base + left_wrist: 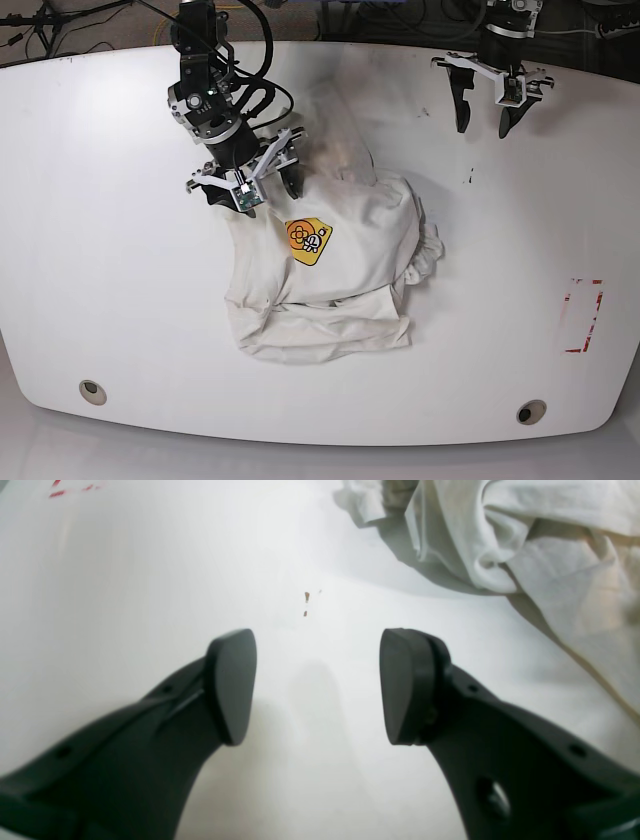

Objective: Fold the T-shirt properly

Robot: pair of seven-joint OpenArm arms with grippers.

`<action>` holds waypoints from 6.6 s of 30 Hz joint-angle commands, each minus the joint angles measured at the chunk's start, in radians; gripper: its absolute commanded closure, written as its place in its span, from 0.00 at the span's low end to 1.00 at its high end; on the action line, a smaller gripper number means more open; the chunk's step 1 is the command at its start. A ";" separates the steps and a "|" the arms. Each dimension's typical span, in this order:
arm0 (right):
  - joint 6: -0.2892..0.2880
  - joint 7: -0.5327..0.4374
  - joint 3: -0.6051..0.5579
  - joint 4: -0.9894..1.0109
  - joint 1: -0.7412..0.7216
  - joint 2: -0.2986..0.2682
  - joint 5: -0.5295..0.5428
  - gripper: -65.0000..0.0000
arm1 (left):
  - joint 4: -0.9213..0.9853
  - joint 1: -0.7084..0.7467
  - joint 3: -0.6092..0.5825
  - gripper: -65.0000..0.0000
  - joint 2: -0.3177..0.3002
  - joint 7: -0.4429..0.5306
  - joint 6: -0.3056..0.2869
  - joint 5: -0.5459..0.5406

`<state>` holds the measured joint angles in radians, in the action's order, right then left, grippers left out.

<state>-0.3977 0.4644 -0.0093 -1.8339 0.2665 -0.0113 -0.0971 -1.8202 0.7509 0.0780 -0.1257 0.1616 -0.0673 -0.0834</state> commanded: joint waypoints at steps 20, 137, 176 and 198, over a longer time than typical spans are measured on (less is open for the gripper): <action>0.002 -0.030 -0.098 -0.002 -0.006 -0.002 0.015 0.47 | -0.014 -0.021 -0.017 0.44 -0.011 0.029 -0.001 0.001; 0.008 -0.033 -0.058 0.226 -0.360 -0.019 0.025 0.52 | -0.019 -0.046 -0.007 0.42 -0.024 0.079 0.005 0.002; 0.011 -0.004 -0.050 0.145 -0.367 -0.017 0.031 1.00 | -0.016 -0.060 -0.009 0.42 -0.026 0.090 0.008 0.002; 0.009 0.138 -0.001 0.075 -0.299 -0.039 0.003 0.99 | 0.006 -0.064 0.021 0.41 -0.041 0.006 -0.002 0.058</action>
<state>-0.3927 0.6281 -0.0082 -1.7309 -0.0139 -0.0494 -0.1036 -1.7958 0.6792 0.0948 -0.1596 0.1440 -0.0692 -0.0227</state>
